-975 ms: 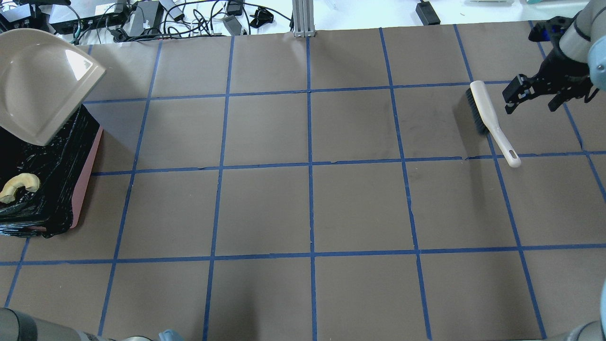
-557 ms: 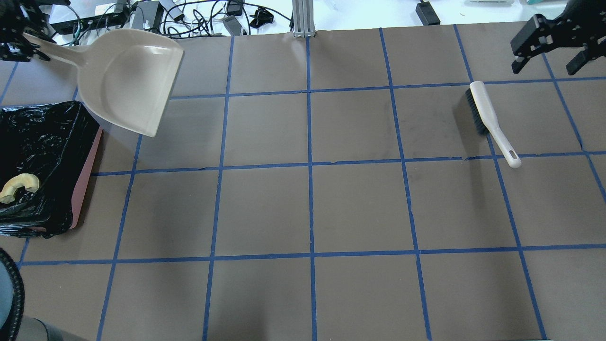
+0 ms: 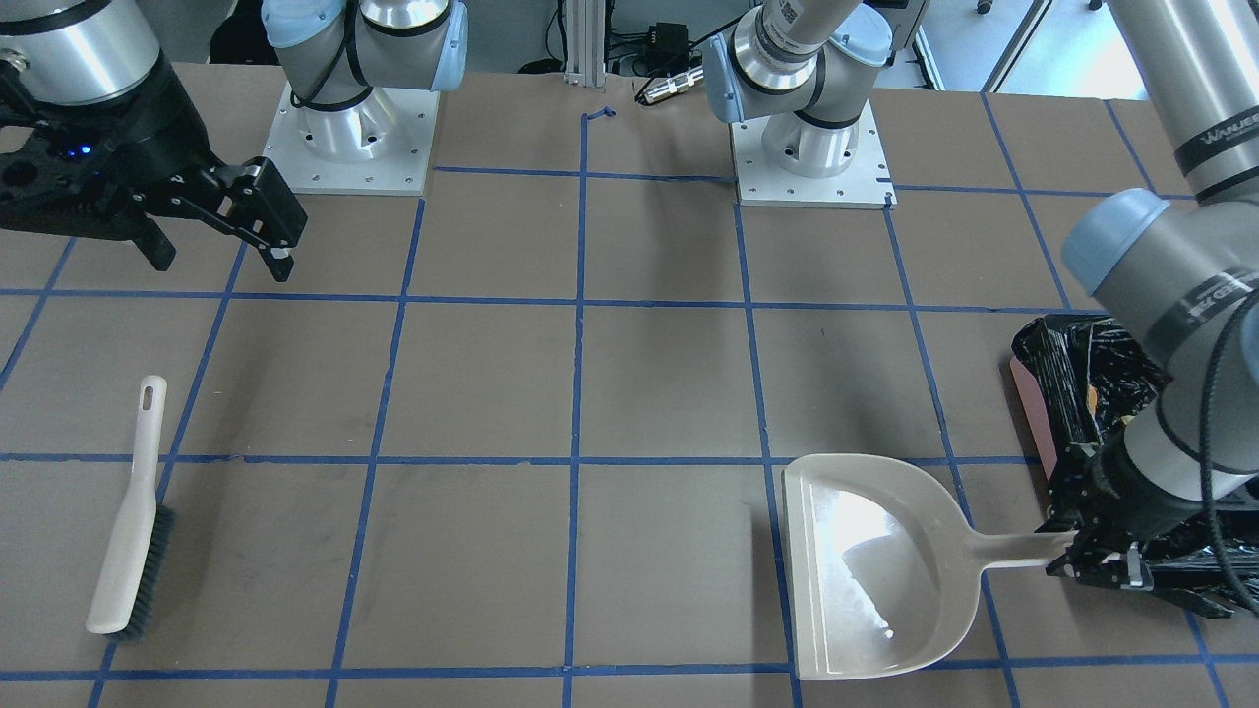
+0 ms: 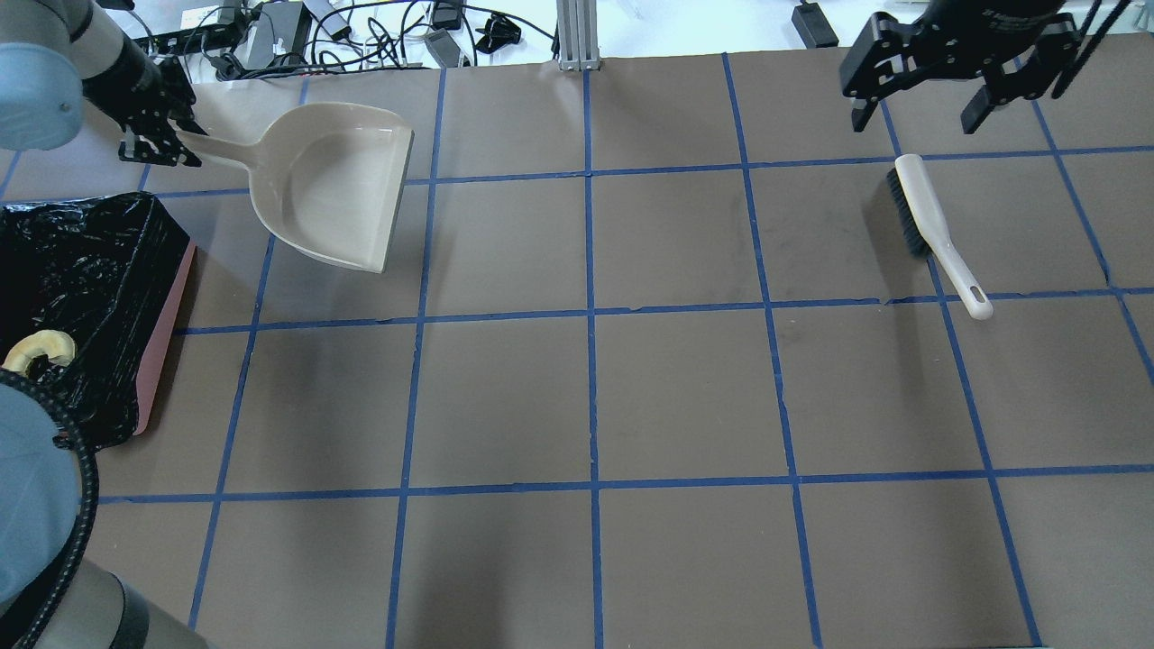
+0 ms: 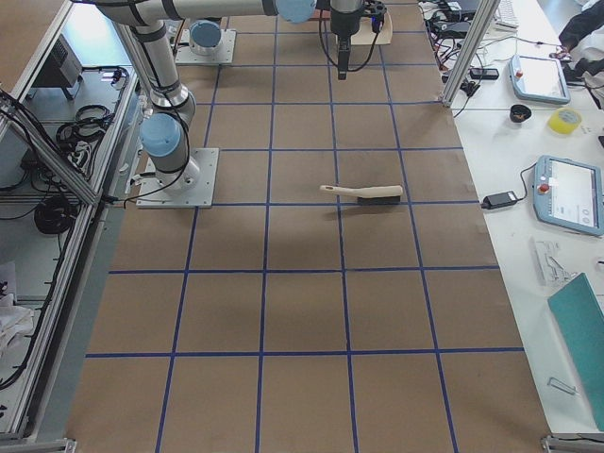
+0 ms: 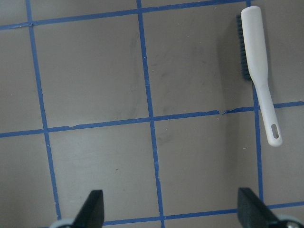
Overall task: Sweep and dump trash into bin
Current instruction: 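Lower the white brush onto the table and open the right gripper, then set the empty dustpan down on the table with the left gripper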
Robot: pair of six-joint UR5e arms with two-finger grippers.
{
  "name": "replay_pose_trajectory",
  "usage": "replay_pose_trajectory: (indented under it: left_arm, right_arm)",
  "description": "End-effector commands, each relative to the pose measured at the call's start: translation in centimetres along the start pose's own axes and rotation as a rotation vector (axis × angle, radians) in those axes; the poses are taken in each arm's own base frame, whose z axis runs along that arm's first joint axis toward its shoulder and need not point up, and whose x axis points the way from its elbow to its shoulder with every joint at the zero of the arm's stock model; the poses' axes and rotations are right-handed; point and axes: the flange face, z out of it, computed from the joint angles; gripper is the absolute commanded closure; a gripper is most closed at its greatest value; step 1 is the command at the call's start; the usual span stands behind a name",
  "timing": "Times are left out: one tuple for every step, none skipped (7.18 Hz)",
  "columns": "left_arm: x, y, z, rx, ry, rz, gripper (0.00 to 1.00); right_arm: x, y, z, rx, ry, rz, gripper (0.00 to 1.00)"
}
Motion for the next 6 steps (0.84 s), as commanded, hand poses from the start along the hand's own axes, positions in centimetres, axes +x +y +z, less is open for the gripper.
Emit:
replay_pose_trajectory:
  left_arm:
    - [0.9,1.6,3.6,-0.008,-0.010,-0.018,1.00]
    - [1.1,2.8,4.2,-0.013,-0.018,-0.009,1.00]
    - [1.1,3.2,5.1,-0.018,-0.031,-0.006,1.00]
    - [1.1,3.4,5.6,-0.020,-0.040,-0.035,1.00]
    - [1.0,3.4,5.9,-0.021,-0.045,-0.039,1.00]
    - [1.0,3.4,6.5,-0.024,-0.055,-0.062,1.00]
  right_arm:
    - [-1.8,0.5,0.1,0.008,-0.001,0.003,0.00]
    - [-1.9,0.6,0.0,0.008,0.000,-0.018,0.00]
    - [-2.1,0.7,0.1,0.003,-0.001,-0.032,0.00]
    - [-3.0,1.1,0.0,0.007,-0.001,-0.049,0.00]
    - [-3.4,1.3,-0.1,0.012,-0.004,-0.076,0.00]
    - [-4.5,1.8,-0.2,0.016,-0.004,-0.111,0.00]
